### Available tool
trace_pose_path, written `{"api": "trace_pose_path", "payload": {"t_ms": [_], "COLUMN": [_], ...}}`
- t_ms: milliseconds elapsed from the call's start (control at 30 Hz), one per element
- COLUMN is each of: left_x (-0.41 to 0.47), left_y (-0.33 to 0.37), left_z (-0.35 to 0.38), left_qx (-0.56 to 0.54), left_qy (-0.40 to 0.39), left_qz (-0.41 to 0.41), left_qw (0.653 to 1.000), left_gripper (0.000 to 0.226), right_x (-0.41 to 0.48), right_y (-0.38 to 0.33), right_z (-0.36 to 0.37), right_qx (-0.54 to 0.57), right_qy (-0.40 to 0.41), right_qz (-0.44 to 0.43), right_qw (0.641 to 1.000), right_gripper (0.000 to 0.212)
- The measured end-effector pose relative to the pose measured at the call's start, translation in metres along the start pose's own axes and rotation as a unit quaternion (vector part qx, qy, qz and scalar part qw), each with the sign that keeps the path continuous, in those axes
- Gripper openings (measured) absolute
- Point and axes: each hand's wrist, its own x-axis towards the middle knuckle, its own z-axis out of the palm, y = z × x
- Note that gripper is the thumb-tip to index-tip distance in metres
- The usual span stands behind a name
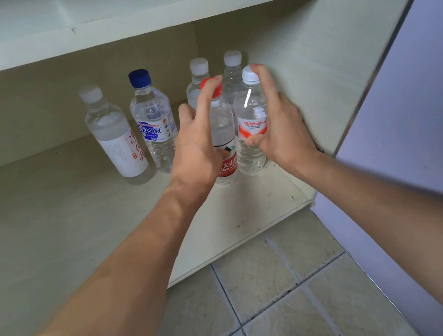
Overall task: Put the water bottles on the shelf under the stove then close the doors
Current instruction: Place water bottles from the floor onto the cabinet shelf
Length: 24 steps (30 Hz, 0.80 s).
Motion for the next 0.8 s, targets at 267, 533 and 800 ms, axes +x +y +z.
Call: {"api": "trace_pose_path", "payload": {"t_ms": [267, 533, 800], "left_x": [0.007, -0.006, -0.094], "left_y": [0.002, 0.012, 0.008], "left_z": [0.003, -0.003, -0.069], "left_qx": [0.01, 0.068, 0.3], "left_qy": [-0.001, -0.011, -0.011], "left_qz": [-0.01, -0.017, -0.035], "left_qw": [1.0, 0.997, 0.953], "left_gripper": [0.126, 0.128, 0.107], "right_x": [0.005, -0.007, -0.066], "right_y": [0.004, -0.012, -0.061], "right_z": [0.004, -0.003, -0.032], "right_qx": [0.007, -0.052, -0.214], "right_qy": [0.006, 0.001, -0.148], "right_qz": [-0.002, 0.021, 0.03], "right_qw": [1.0, 0.998, 0.965], "right_gripper": [0.13, 0.128, 0.092]}}
